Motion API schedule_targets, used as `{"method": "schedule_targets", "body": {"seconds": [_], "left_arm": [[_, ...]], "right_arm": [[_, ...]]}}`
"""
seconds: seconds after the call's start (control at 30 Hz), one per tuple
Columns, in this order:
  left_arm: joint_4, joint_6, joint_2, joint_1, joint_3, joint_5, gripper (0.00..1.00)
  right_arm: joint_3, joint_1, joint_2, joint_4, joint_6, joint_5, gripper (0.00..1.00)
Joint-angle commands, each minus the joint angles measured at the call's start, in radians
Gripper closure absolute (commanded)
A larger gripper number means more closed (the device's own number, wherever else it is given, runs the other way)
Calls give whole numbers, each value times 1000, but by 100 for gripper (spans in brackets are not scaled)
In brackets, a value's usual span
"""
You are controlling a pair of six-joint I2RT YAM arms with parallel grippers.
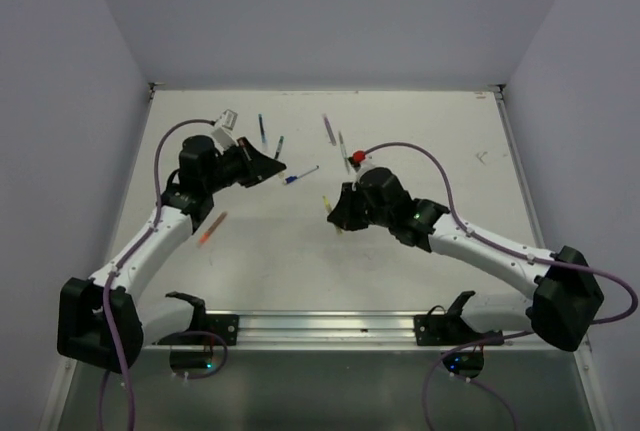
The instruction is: Open the pen caps
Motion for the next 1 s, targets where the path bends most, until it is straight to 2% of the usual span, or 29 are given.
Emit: {"method": "schedule_targets", "body": {"seconds": [0.0,0.07,0.2,0.37,0.67,0.97], "left_arm": [[-308,206,49,-90,76,-192,100],[-316,204,83,-184,64,-253,100],[-320,199,192,-302,88,-299,100],[-376,216,357,-377,179,-417,100],[-486,243,612,-436,400,-573,100],[-543,246,713,-460,423,-659,100]], "right_arm": [[138,-120,-2,-289,-57,195,100],[206,-152,36,-381,-105,341,100],[250,-226,99,-443,-143,436,100],[255,-339,236,-438,-189,357,100],[239,-407,355,-366,-240,296,100],[220,-412,398,-309,-238,269,98]]}}
